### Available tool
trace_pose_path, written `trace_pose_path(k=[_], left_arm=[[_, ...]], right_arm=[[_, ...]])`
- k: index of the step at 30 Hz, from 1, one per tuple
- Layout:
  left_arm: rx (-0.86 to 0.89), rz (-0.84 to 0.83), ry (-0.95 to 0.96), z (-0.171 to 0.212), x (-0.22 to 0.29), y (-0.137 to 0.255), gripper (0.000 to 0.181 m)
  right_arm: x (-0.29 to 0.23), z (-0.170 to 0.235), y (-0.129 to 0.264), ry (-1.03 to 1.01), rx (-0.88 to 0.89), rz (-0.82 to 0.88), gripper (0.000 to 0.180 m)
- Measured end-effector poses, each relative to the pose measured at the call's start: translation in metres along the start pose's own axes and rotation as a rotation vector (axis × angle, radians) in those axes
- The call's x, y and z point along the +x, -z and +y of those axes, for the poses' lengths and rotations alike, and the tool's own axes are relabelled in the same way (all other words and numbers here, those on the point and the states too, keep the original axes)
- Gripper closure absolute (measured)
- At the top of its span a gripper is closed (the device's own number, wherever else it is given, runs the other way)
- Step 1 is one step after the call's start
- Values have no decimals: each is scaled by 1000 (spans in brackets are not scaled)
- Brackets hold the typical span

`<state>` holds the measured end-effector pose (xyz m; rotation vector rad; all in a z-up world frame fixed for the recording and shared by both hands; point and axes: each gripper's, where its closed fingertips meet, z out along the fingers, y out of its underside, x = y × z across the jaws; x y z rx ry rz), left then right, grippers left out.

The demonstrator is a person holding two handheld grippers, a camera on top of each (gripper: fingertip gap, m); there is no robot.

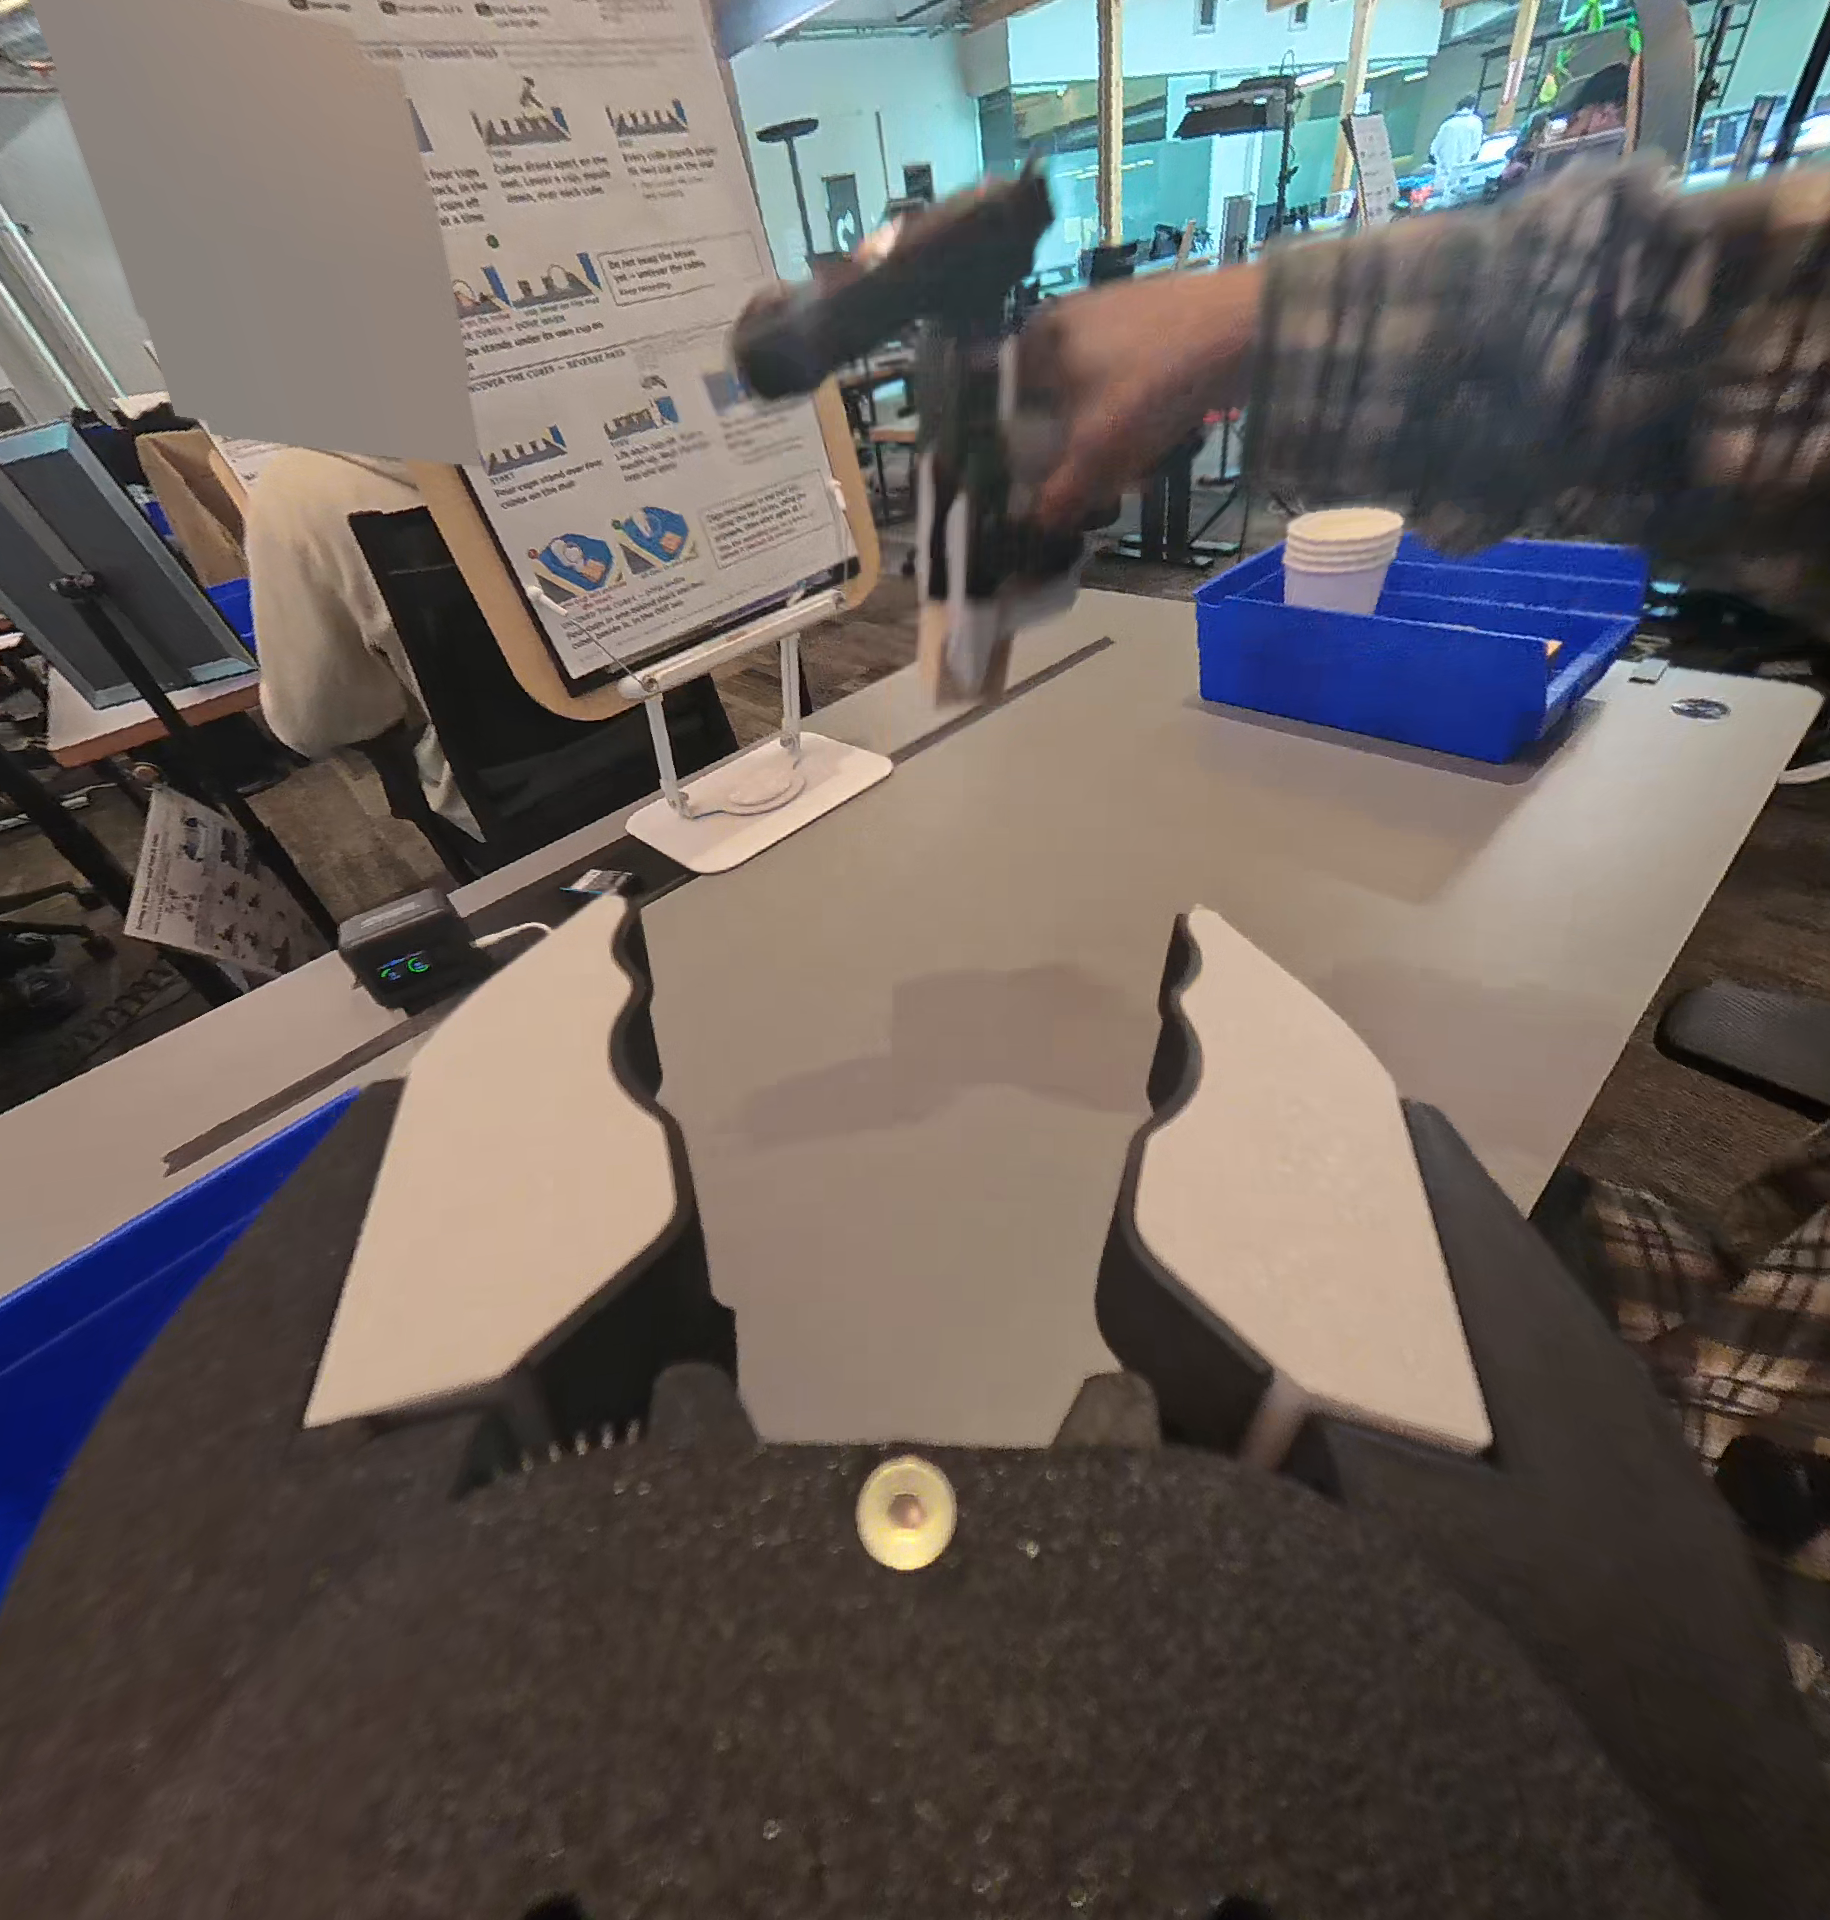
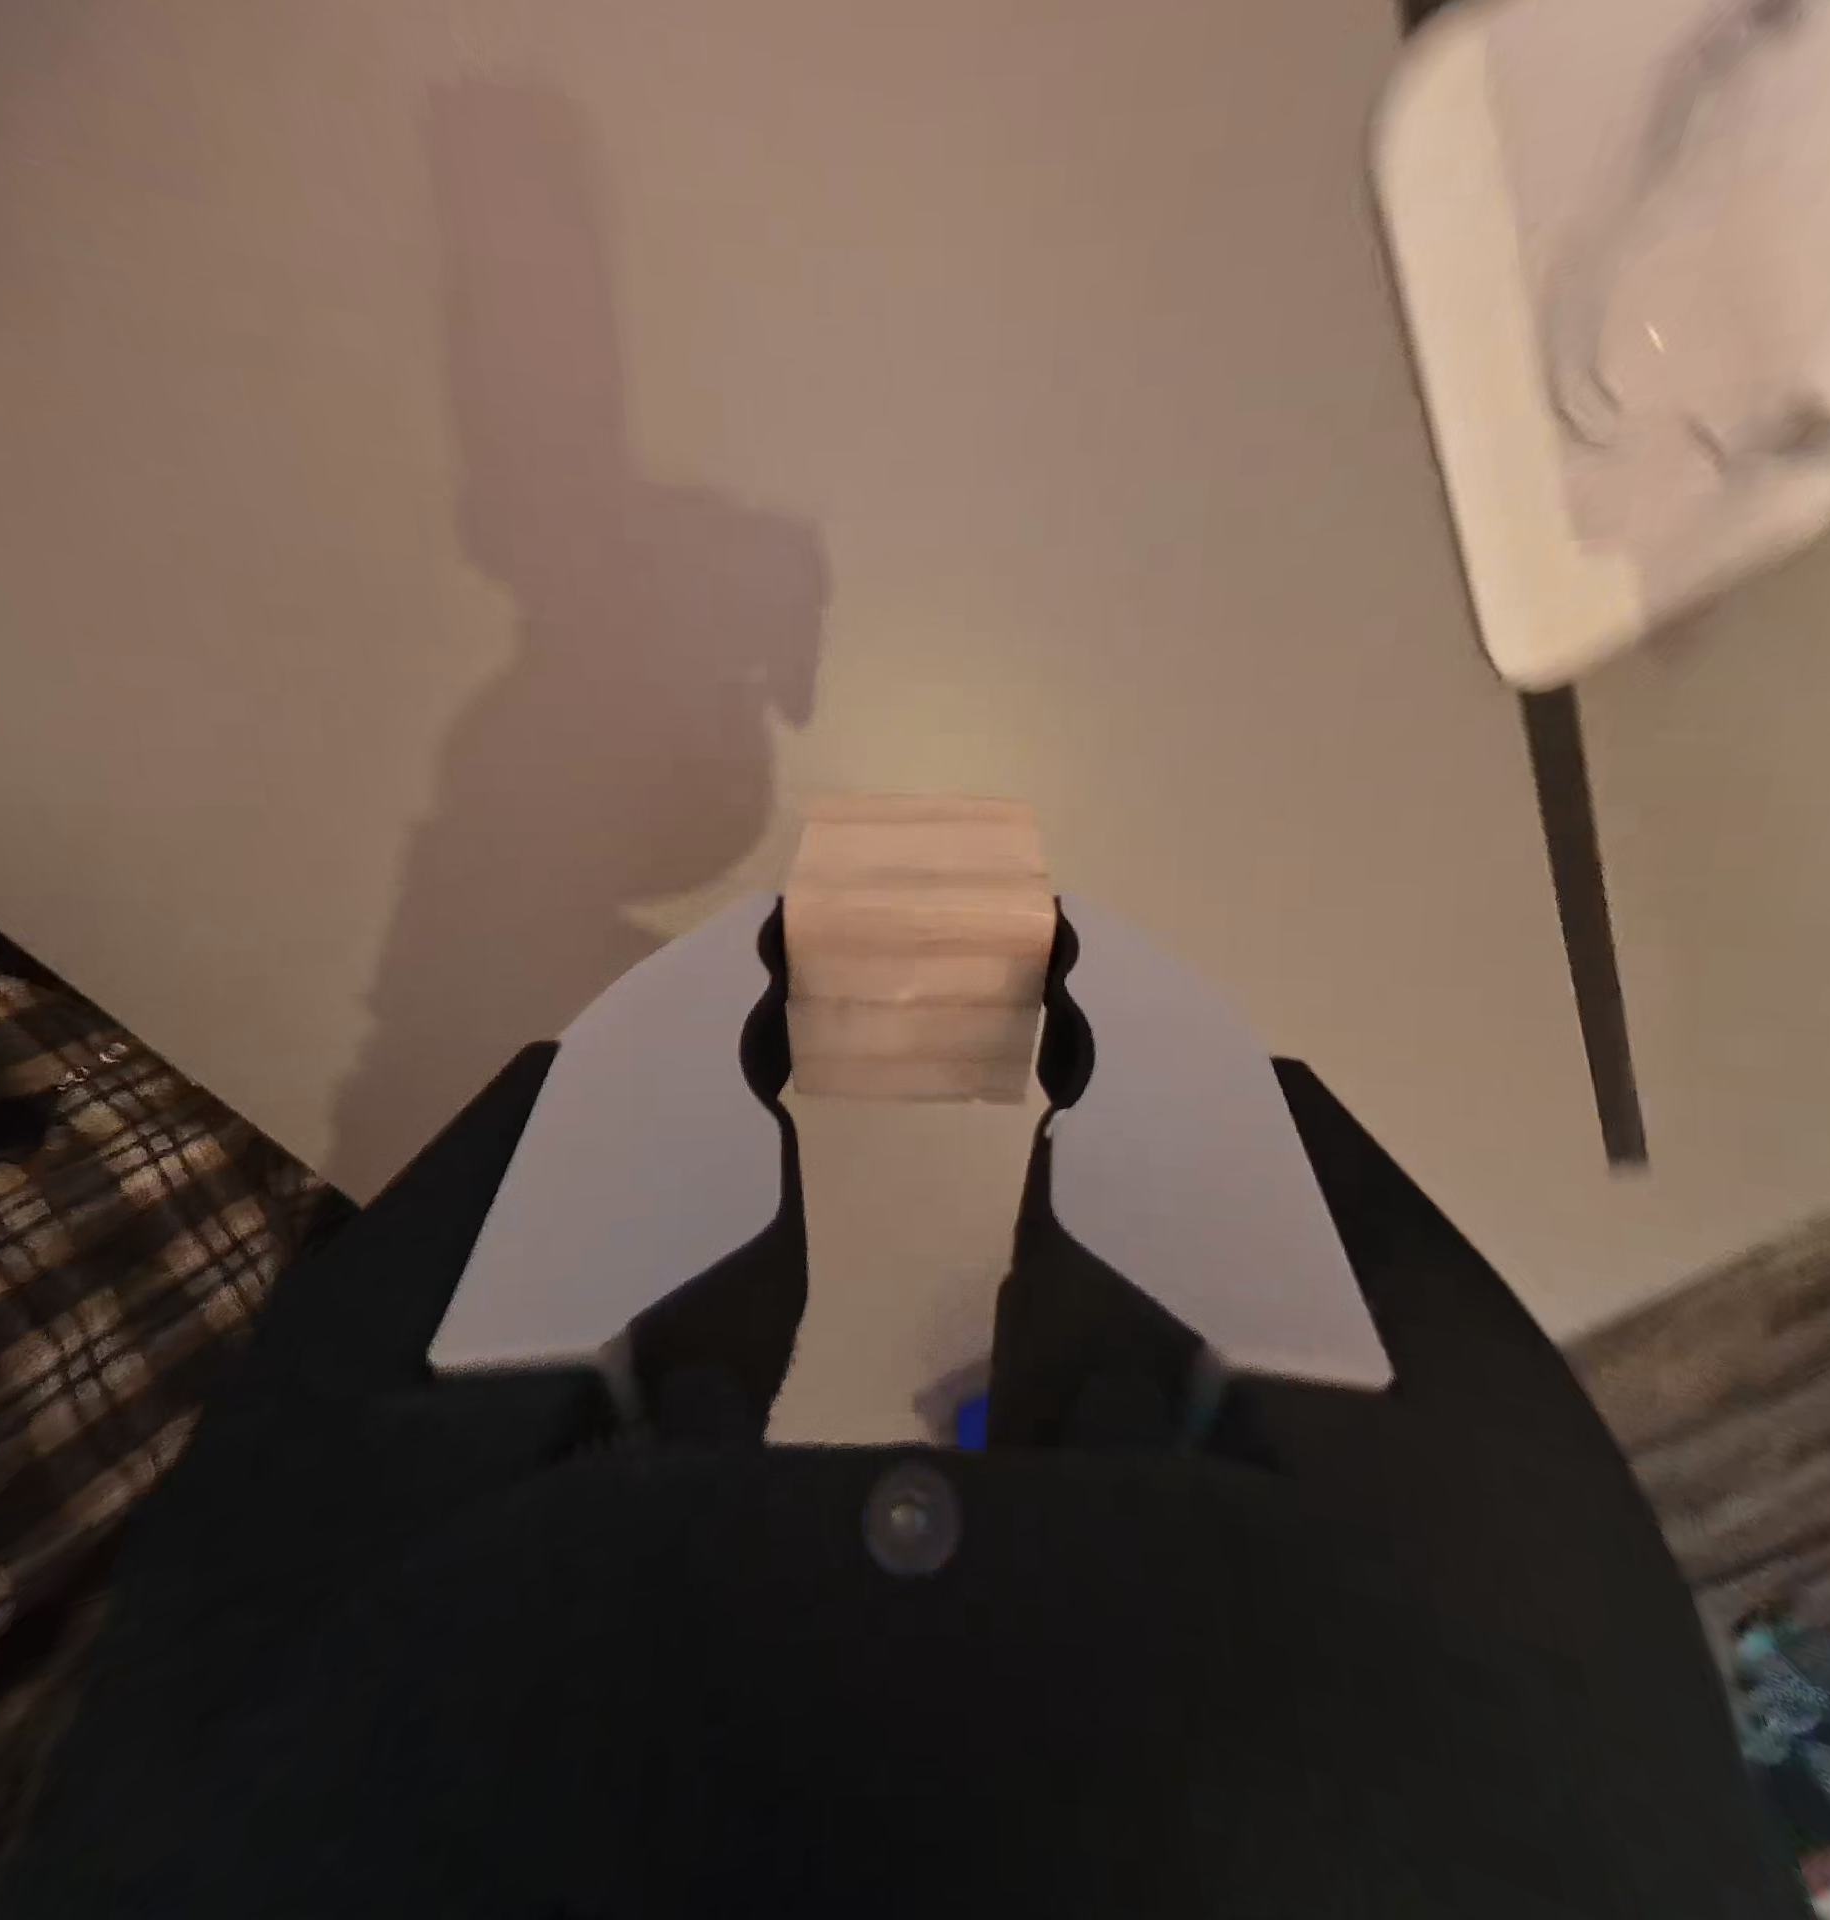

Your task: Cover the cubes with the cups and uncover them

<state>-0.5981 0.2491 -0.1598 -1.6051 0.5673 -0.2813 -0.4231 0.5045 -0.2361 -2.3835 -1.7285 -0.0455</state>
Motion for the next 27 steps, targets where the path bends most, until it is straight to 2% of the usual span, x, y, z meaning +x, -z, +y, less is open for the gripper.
trace_pose_path(k=[6,11,15,19,27], left_arm=[[-56,49,6,11,11,-24,88],[-79,68,4,16,18,-37,88],[-99,80,-5,18,24,-44,88],[-119,91,-10,22,29,-48,88],[-125,99,-4,25,29,-51,88]], right_arm=[[86,159,76,-356,-9,131,135],[109,284,91,-611,-26,150,134],[115,362,73,-764,-56,144,134],[111,411,32,-874,-86,79,134],[105,455,-42,-958,-158,29,135]])
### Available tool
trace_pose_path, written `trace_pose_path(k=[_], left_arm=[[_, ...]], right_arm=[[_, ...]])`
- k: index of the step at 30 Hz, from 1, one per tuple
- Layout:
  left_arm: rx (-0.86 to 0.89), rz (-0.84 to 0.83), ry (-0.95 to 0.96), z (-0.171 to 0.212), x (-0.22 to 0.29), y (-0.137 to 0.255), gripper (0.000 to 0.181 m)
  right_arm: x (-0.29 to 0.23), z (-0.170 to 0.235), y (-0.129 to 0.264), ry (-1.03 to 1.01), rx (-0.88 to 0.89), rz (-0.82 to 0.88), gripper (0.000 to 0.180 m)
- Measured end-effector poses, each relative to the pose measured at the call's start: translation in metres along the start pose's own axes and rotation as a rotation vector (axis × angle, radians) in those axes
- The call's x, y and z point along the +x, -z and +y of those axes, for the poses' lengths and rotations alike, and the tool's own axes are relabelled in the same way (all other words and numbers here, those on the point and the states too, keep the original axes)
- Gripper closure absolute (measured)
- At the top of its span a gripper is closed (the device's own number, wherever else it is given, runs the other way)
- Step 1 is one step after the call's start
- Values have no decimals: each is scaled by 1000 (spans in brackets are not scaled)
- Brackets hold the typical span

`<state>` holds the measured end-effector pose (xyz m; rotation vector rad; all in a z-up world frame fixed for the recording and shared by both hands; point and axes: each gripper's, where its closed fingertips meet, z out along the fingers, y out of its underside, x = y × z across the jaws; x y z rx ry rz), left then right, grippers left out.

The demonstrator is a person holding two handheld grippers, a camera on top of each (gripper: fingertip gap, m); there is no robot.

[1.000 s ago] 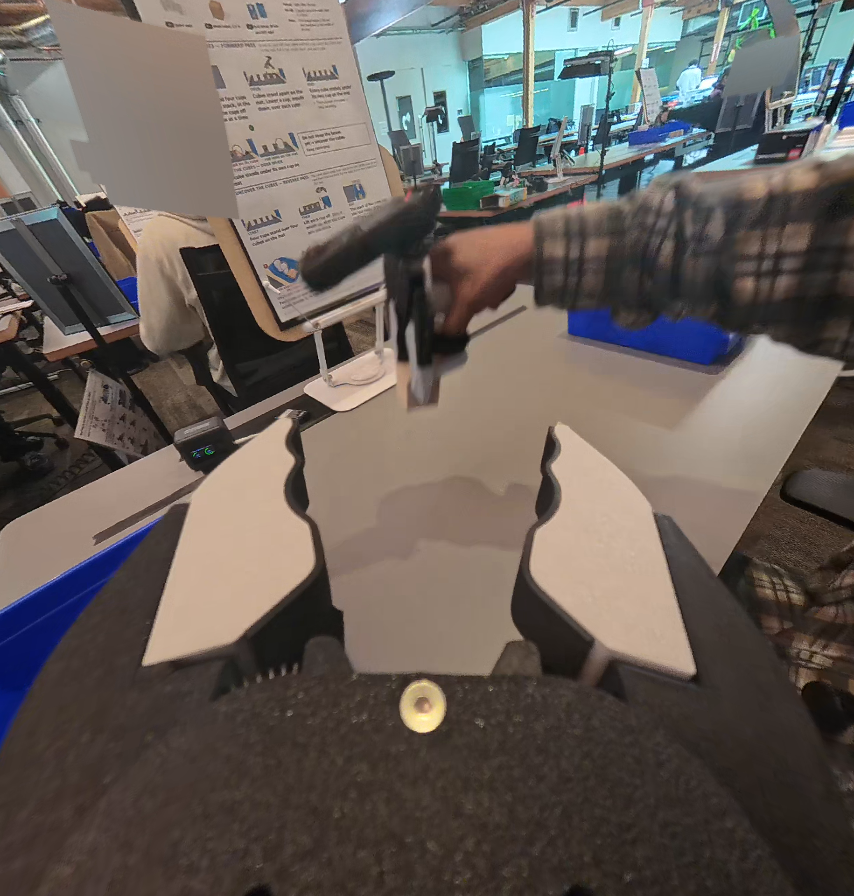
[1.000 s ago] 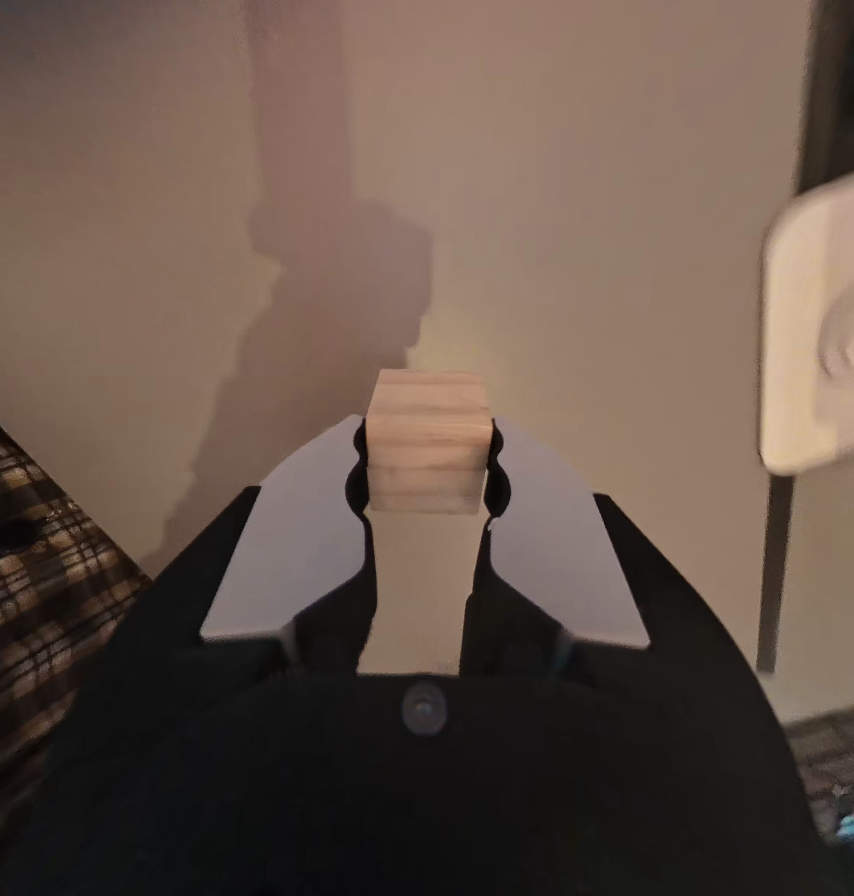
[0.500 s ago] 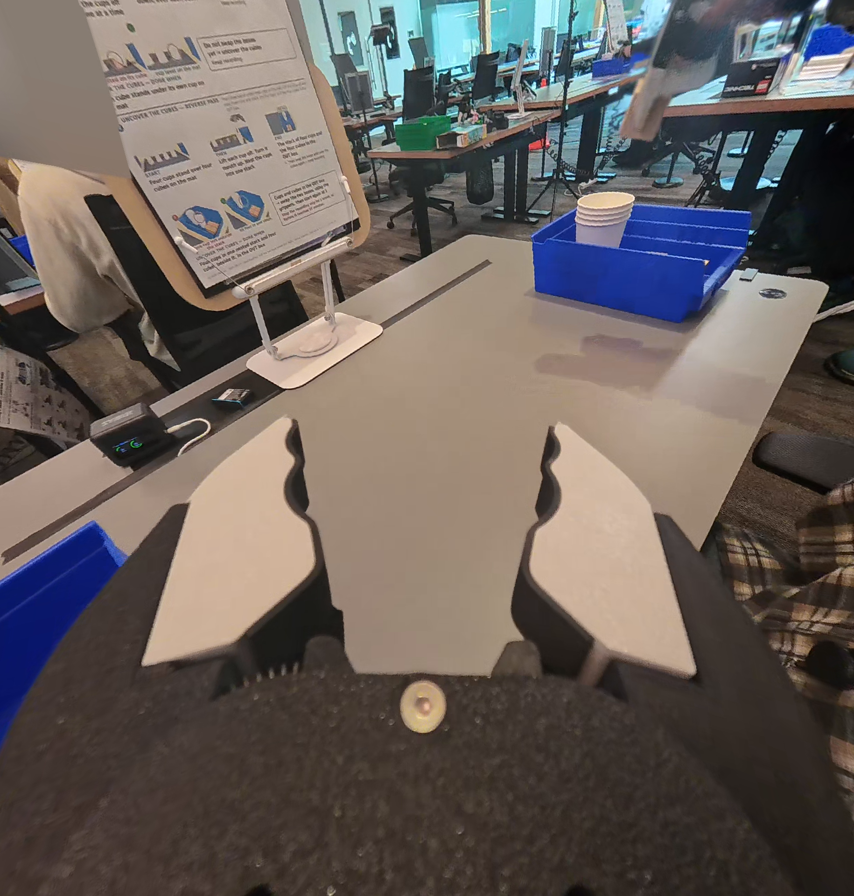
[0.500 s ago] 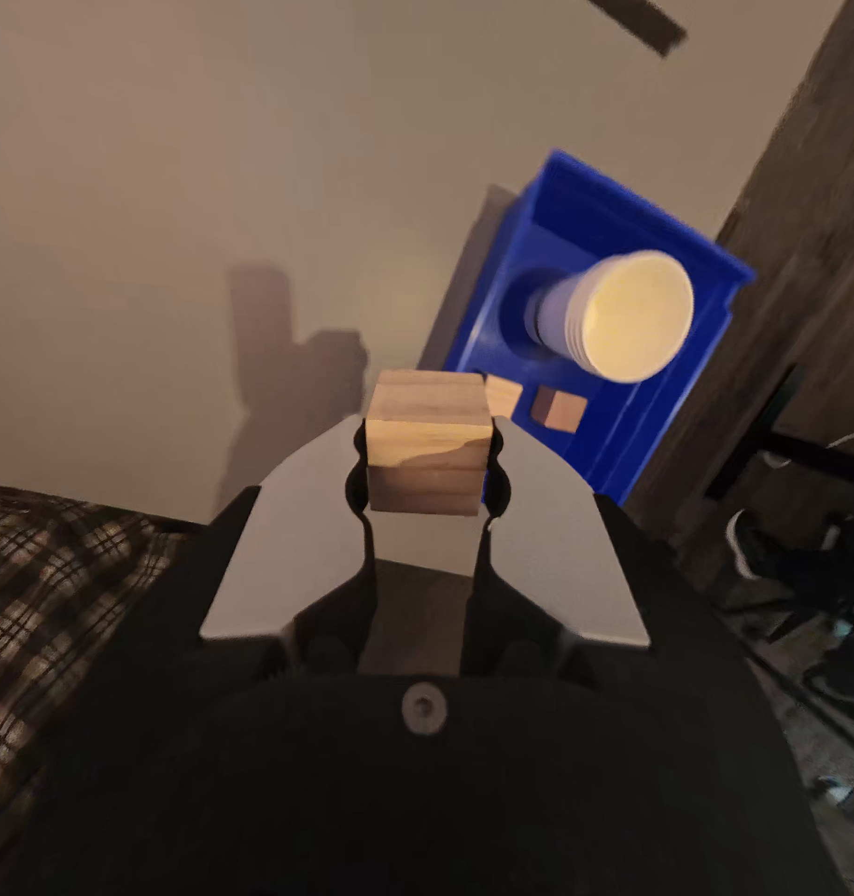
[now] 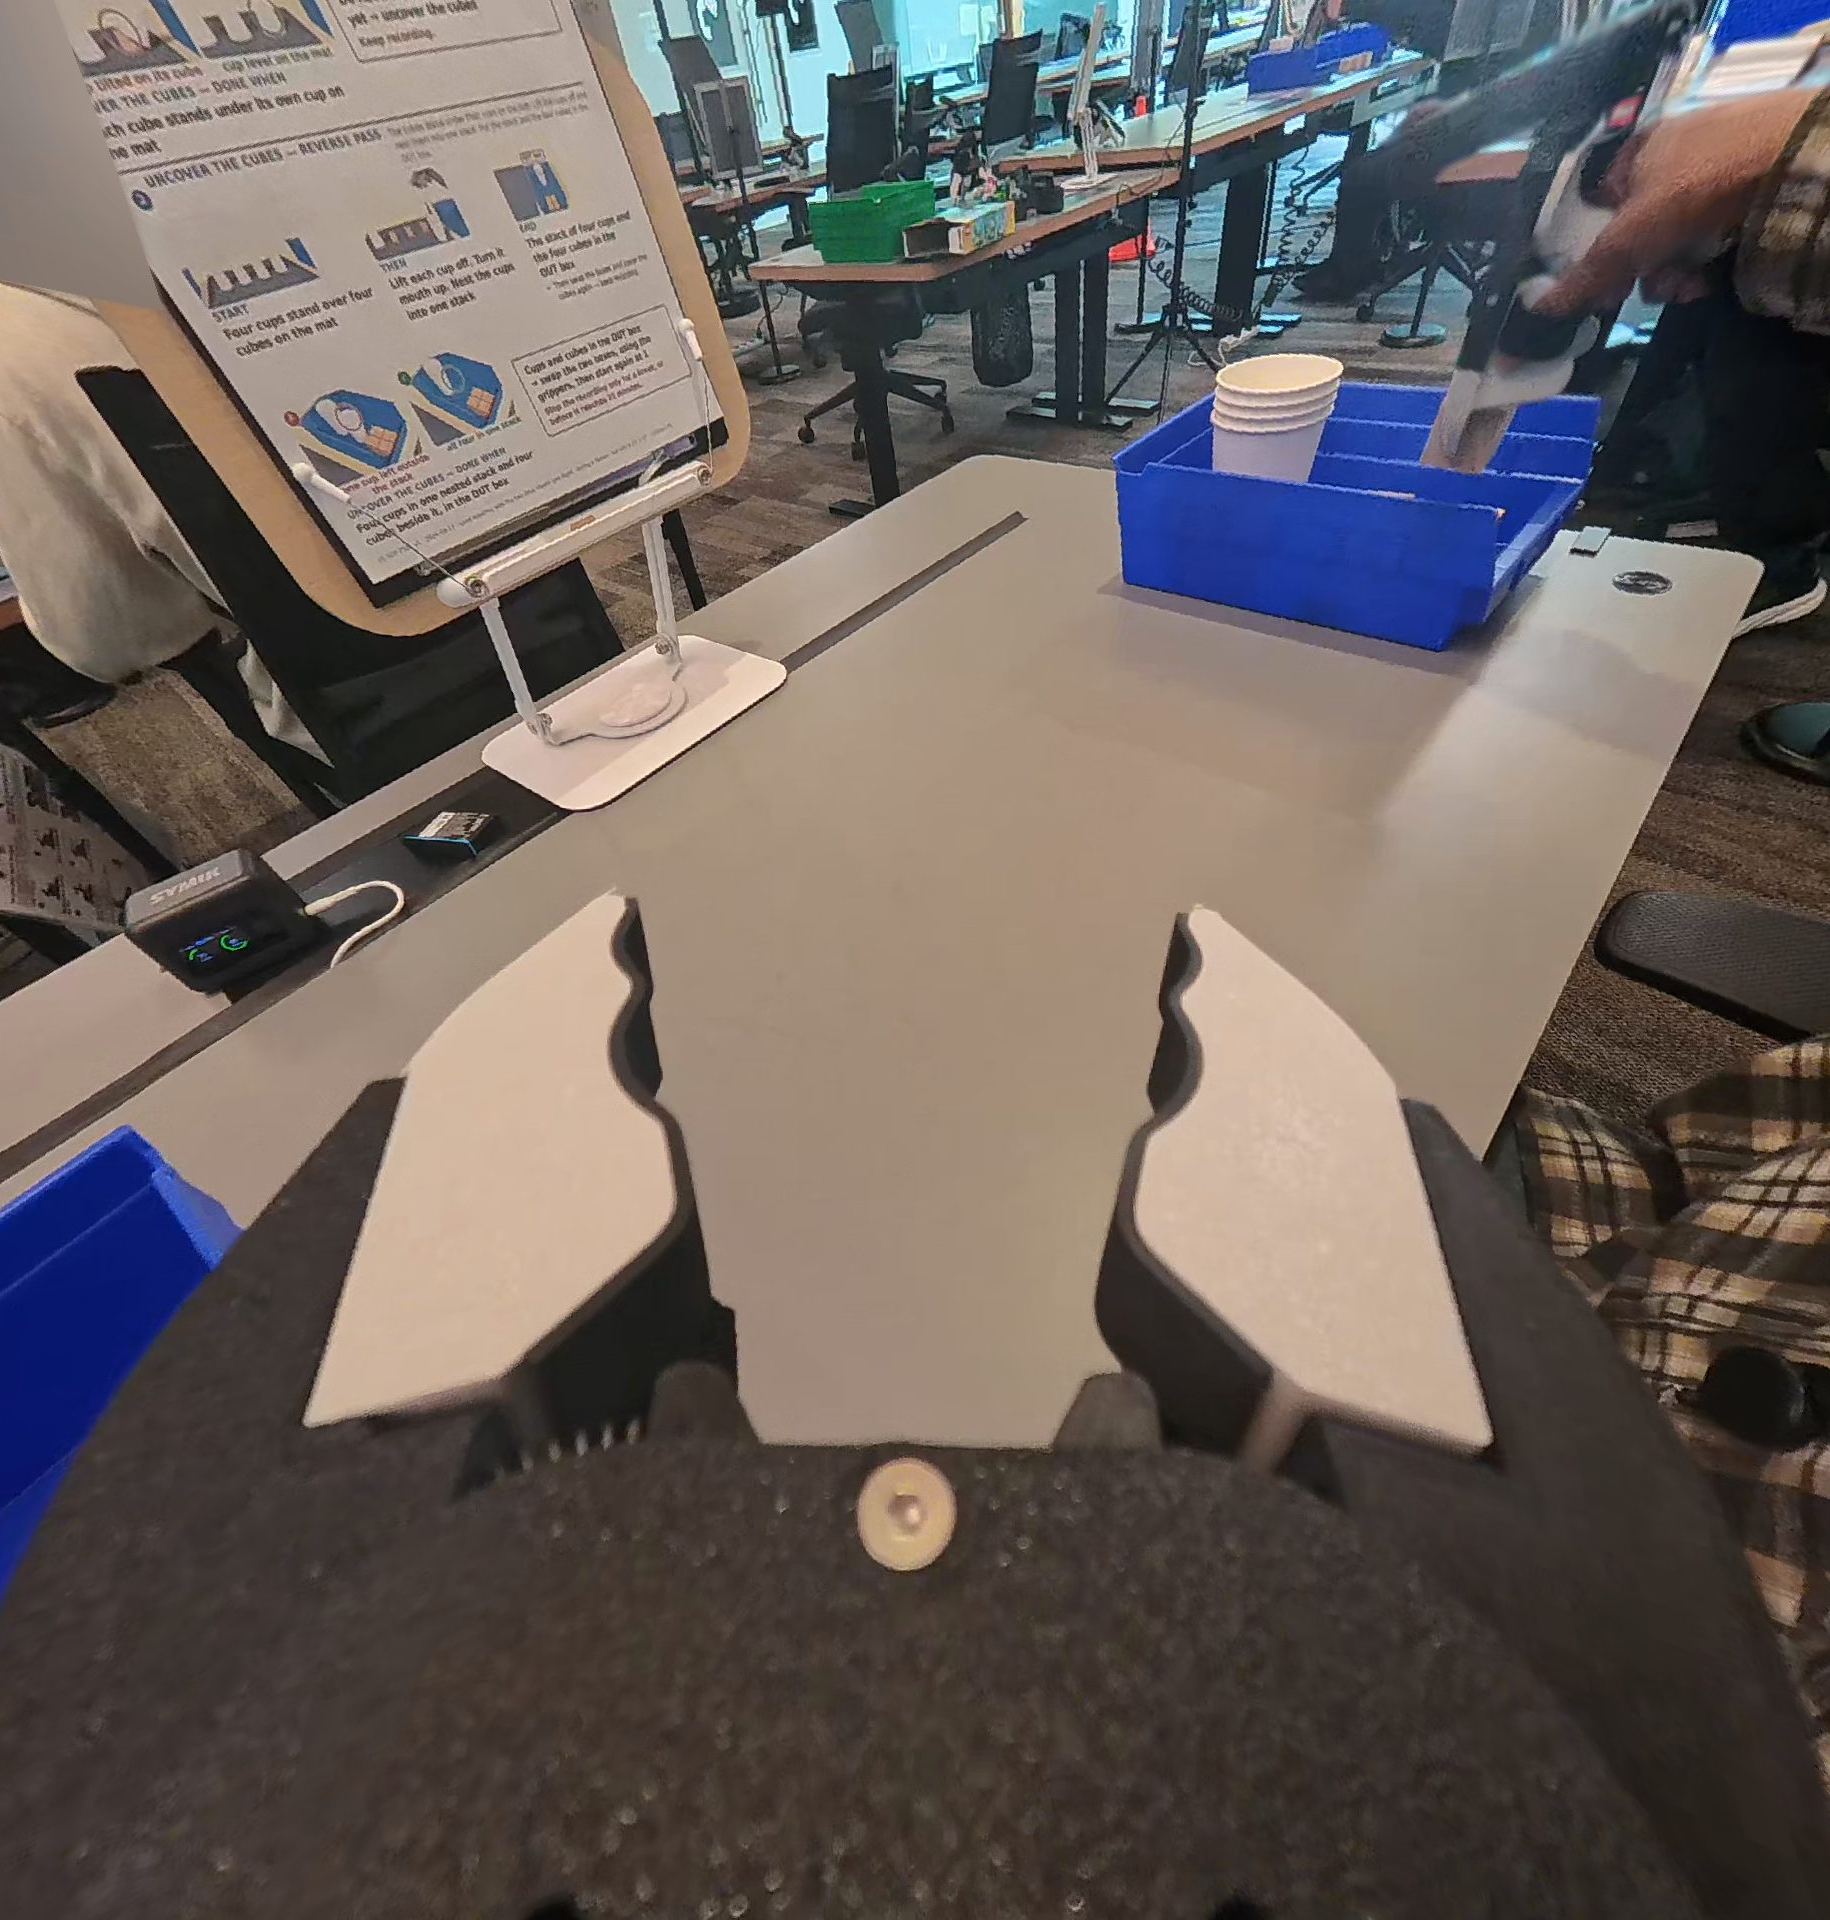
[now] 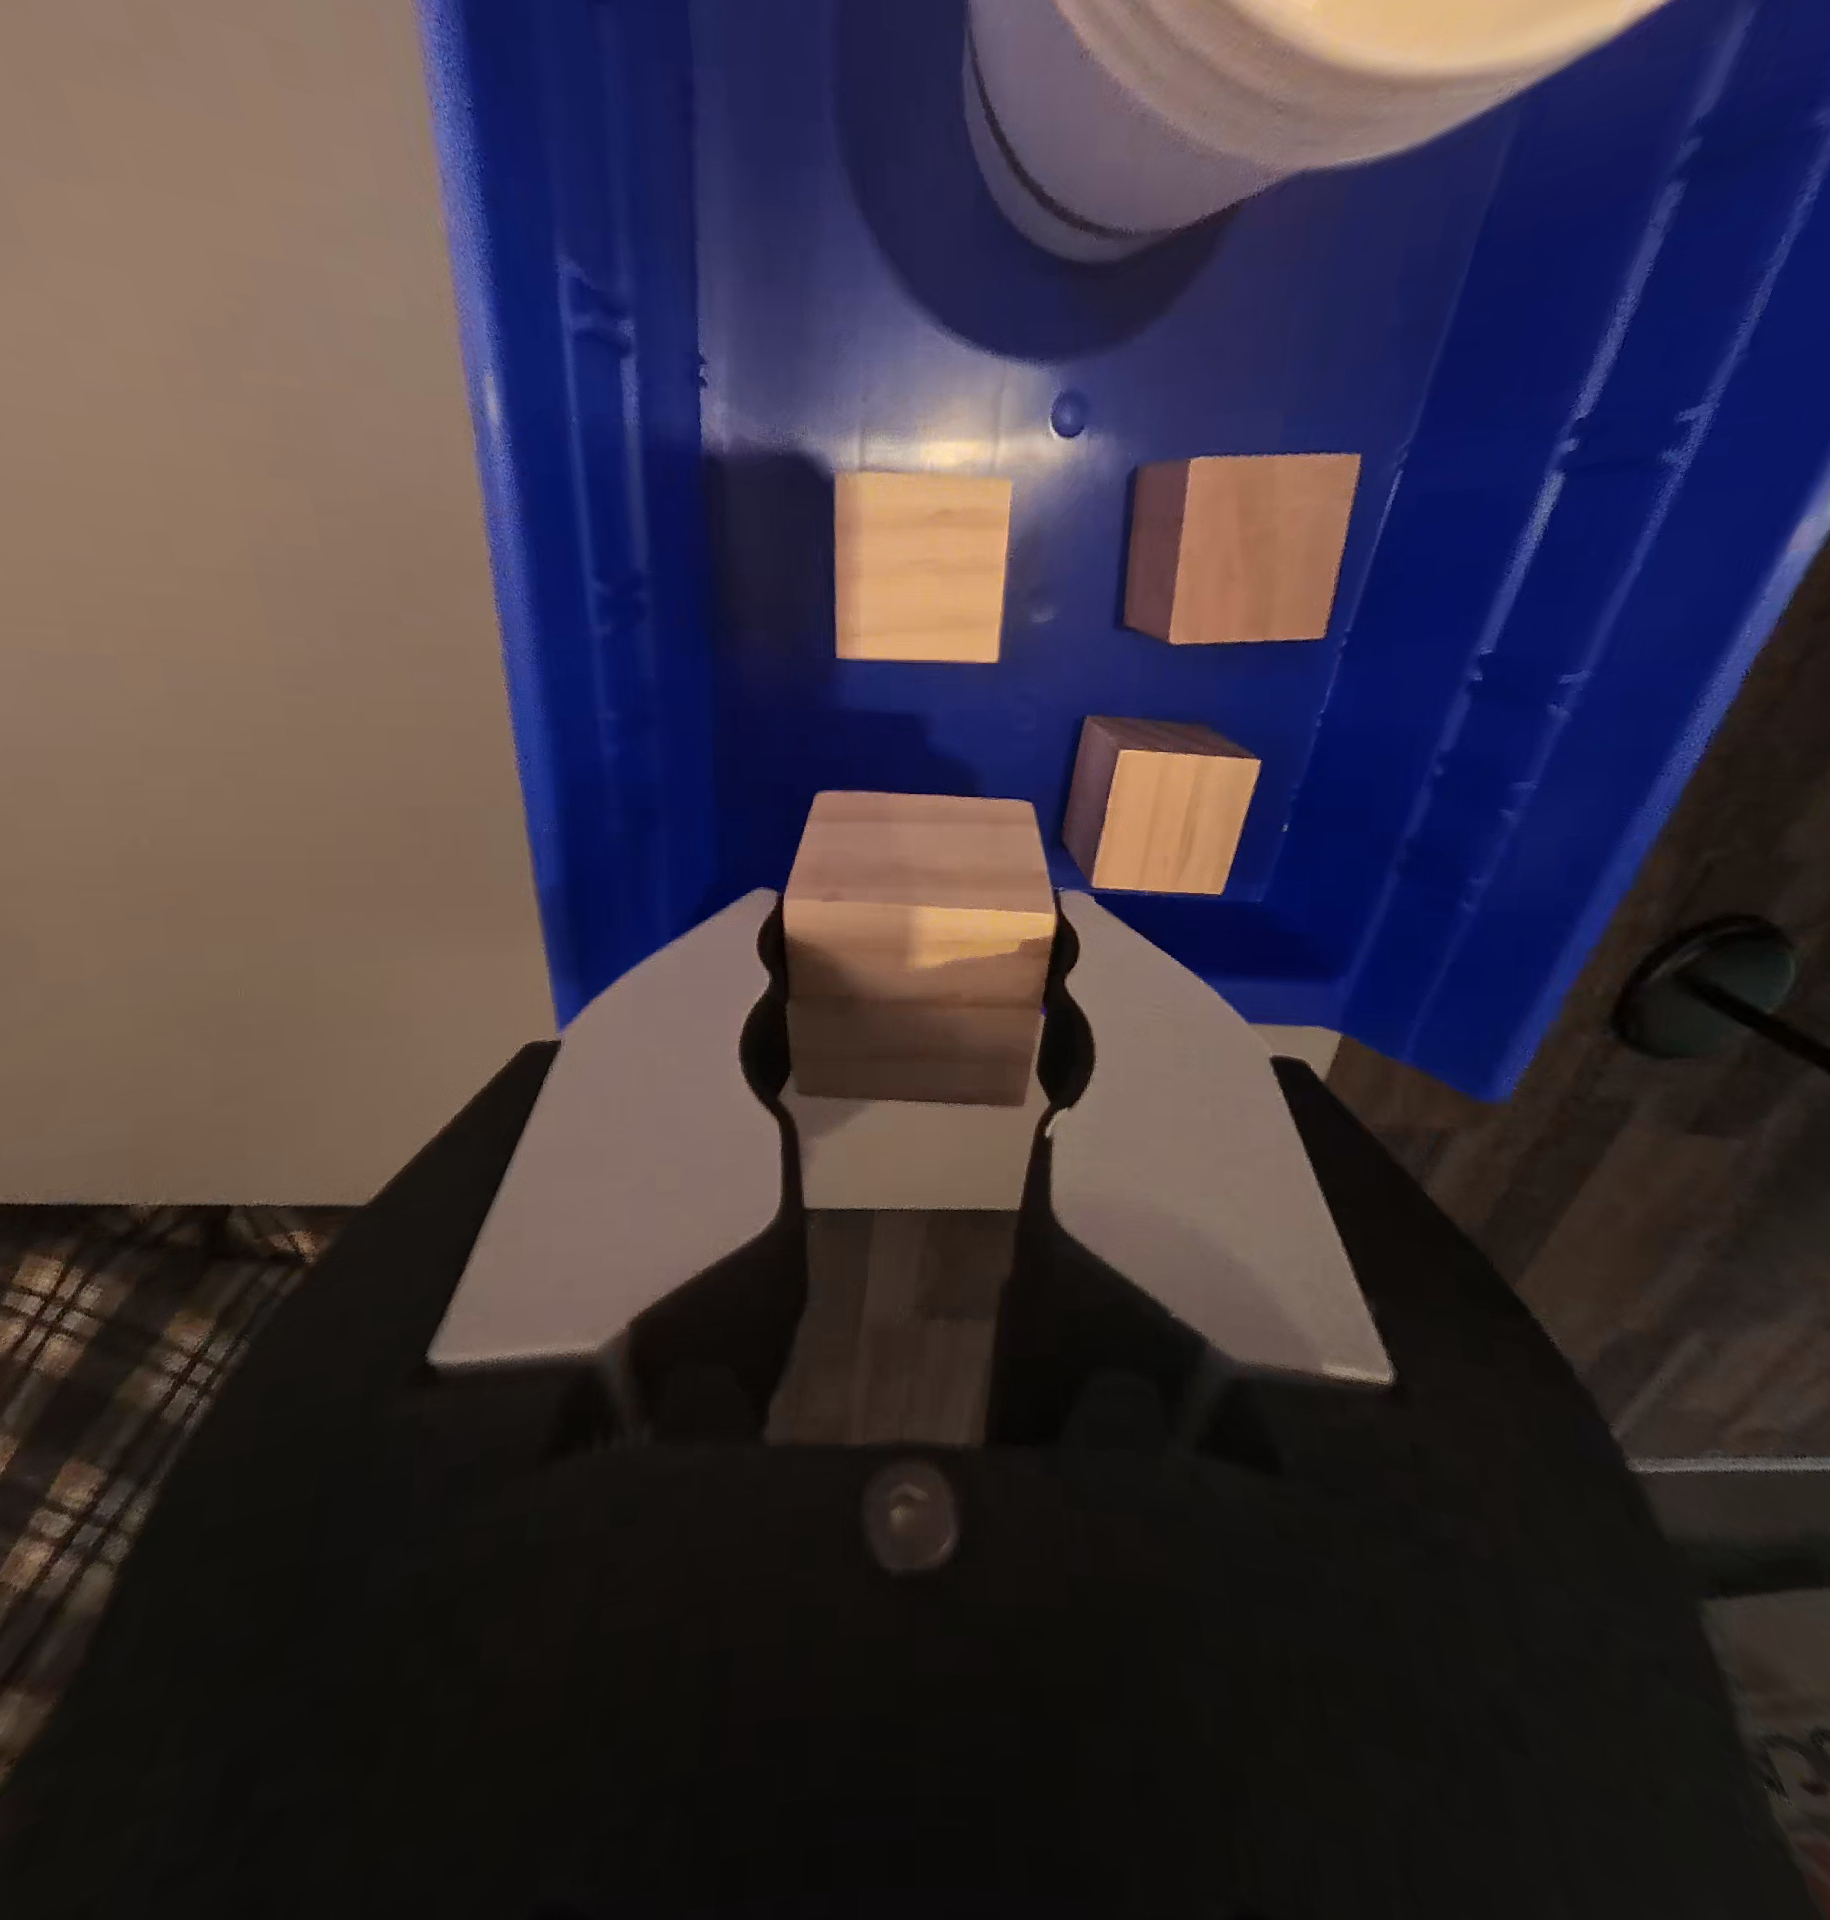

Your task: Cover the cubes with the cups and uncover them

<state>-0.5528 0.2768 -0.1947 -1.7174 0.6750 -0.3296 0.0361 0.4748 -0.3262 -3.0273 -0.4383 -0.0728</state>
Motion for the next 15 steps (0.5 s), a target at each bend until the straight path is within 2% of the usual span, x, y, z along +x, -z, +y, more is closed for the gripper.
trace_pose_path(k=[8,15], left_arm=[[7,-2,2,0,-2,1,88],[9,2,7,0,-3,0,88]], right_arm=[[-5,7,-53,-36,-49,-68,135],[-8,13,-81,-53,-85,-100,134]])
